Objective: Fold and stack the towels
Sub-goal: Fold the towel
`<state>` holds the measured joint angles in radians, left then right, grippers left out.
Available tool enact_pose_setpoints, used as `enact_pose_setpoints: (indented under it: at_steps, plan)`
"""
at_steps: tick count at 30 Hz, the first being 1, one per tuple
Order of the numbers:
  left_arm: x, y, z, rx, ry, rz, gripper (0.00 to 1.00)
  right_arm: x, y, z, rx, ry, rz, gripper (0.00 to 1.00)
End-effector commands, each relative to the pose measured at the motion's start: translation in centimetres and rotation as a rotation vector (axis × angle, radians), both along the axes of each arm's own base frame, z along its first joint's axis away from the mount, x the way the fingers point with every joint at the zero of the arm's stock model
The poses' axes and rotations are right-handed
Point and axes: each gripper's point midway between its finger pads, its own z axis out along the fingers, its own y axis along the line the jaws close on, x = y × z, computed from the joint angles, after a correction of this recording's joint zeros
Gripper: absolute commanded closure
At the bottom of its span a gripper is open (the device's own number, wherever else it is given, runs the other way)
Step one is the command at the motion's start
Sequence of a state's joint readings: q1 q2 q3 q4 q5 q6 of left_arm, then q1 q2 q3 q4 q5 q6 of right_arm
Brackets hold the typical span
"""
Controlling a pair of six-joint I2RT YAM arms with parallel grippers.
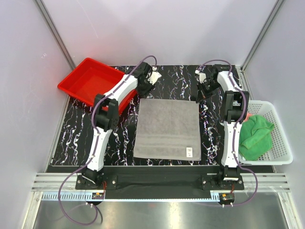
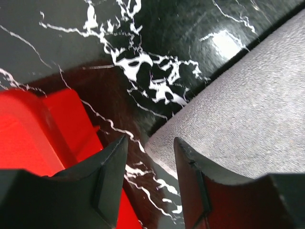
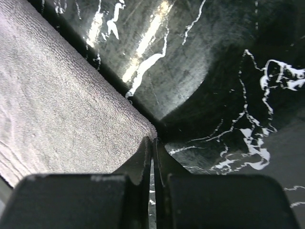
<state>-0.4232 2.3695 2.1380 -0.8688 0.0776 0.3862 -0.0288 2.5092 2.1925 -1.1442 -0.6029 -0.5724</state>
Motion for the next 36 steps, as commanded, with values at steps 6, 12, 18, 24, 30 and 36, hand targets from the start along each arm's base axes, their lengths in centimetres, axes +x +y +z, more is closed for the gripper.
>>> enact_pose_setpoints:
  at_steps: [6, 12, 18, 24, 30, 36]
  plan:
    - [1.4, -0.9, 0.1, 0.057, -0.067, -0.071, 0.52, 2.1, -1.5, 1.0, -0.063, -0.118, 0.023, 1.0]
    - [1.0, -1.1, -1.2, 0.082, -0.046, -0.084, 0.54, 2.6, -1.9, 0.9, -0.09, -0.138, 0.021, 1.0]
    - [1.2, -0.9, -2.3, 0.138, -0.055, -0.076, 0.62, 2.8, -1.9, 1.6, -0.093, -0.155, 0.02, 1.0]
    - [1.2, -0.8, -3.2, 0.154, -0.038, -0.067, 0.75, 3.0, -2.0, 2.1, -0.095, -0.175, 0.015, 1.0]
    - [1.3, -0.8, -2.7, 0.155, -0.05, -0.046, 1.0, 3.4, -2.1, 2.2, -0.104, -0.19, 0.002, 1.0]
    - [3.3, -1.0, 2.2, 0.118, -0.211, 0.041, 1.0, 4.9, -2.9, 4.4, -0.147, -0.283, -0.058, 1.0]
